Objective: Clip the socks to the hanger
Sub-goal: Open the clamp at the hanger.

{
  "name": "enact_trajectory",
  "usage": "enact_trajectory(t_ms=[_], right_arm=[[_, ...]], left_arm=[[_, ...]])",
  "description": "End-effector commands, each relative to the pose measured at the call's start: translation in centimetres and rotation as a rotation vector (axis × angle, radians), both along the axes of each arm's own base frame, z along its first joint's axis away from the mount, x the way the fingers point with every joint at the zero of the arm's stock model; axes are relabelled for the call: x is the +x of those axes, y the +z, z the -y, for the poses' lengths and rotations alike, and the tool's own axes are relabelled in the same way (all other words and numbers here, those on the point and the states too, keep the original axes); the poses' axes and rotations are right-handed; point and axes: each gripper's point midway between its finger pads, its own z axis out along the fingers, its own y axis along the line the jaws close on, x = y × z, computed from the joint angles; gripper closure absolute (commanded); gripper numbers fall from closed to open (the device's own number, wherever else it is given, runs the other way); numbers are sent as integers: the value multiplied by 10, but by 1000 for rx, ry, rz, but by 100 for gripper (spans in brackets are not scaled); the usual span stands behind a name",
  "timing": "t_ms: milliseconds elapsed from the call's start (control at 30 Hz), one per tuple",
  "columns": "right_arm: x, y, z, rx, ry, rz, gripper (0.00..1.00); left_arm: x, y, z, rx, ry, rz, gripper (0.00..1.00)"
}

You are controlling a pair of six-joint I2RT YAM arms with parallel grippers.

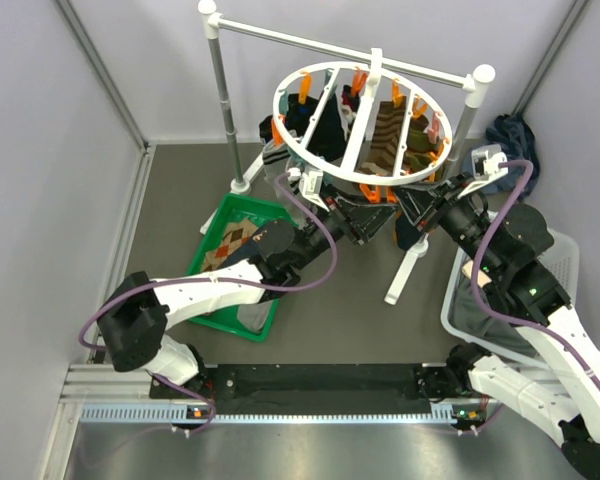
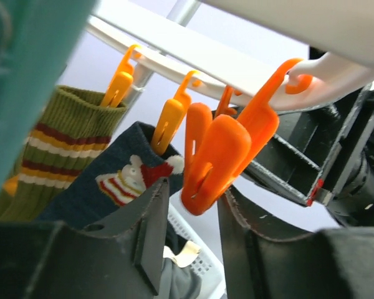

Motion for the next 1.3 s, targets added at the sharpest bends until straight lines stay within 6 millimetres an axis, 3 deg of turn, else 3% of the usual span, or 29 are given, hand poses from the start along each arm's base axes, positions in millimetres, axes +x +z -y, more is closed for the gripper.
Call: enact_trajectory(t_ms=[0,400,533,700,767,967,1267], right_arm=[[-5,6,-2,26,24,19,100],[-10,8,6,25,4,-2,99],[-14,10,6,18,12,-9,96],[-15,12,13,7,-21,-41,81],[-15,14,19,5,-52,-52,72],[-14,16,22,-22,-65,-87,60],[-9,22,19,-34,-68,-92,59]], left_arm=[[-5,38,-9,-128,-31,52,62],[-3,32,-12,-129,-27,59,78],[-2,31,-12,-132,-22,64,91],[0,26,-10,-100,-1,96,99],[4,17,-8,-66,24,101,100],[16,5,-4,4,95,117,100],[15,3,7,121,208,184,100]])
